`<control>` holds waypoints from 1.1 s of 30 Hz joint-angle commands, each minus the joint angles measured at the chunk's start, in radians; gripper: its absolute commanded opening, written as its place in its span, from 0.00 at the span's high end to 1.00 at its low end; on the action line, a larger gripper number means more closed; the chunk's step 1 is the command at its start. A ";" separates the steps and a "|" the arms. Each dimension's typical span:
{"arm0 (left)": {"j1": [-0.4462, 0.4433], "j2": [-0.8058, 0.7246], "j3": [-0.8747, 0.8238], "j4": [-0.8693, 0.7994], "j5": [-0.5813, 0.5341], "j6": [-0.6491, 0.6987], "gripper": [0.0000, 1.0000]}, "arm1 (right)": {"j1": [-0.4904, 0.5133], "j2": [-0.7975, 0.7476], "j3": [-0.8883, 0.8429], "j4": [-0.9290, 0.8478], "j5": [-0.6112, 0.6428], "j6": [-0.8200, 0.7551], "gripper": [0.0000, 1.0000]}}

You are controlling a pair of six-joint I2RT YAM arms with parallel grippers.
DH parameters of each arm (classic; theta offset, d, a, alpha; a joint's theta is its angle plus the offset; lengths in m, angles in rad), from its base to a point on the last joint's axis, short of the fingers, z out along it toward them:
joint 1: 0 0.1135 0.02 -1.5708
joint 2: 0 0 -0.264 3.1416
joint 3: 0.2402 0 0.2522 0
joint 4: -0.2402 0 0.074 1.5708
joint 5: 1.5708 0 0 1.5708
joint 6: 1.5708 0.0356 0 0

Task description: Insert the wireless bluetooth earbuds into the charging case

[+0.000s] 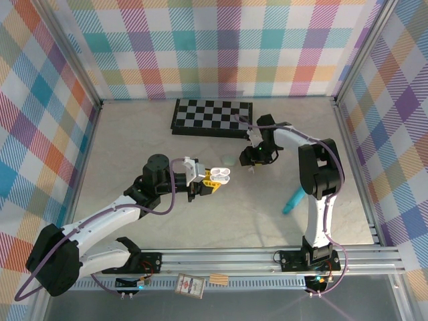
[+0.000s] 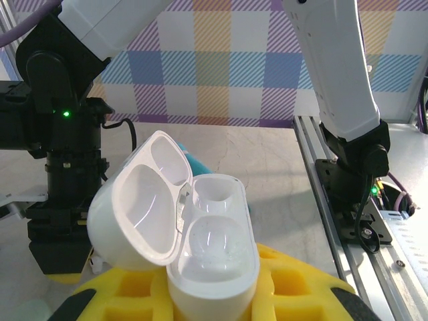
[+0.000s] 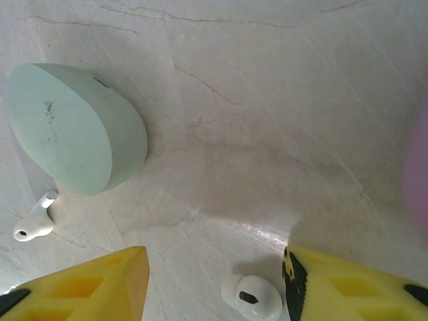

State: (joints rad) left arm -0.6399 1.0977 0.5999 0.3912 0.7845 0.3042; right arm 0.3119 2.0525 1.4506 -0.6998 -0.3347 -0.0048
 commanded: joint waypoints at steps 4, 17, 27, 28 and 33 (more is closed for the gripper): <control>-0.004 -0.019 0.027 -0.002 0.027 0.016 1.00 | -0.008 -0.043 -0.086 0.038 -0.037 -0.002 0.46; -0.004 -0.017 0.024 0.014 0.041 0.006 1.00 | -0.007 -0.104 -0.187 0.111 -0.085 0.031 0.56; -0.004 -0.015 0.024 0.012 0.042 0.004 1.00 | -0.007 -0.106 -0.215 0.134 -0.075 0.050 0.63; -0.004 -0.014 0.025 0.014 0.042 0.004 1.00 | -0.007 -0.107 -0.217 0.135 -0.072 0.052 0.65; -0.004 -0.009 0.027 0.017 0.044 0.003 1.00 | -0.007 -0.107 -0.216 0.127 -0.043 0.058 0.68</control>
State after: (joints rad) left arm -0.6399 1.0973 0.6003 0.3912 0.7956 0.3038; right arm 0.3012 1.9602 1.2545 -0.5522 -0.3782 0.0433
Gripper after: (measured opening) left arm 0.187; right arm 0.332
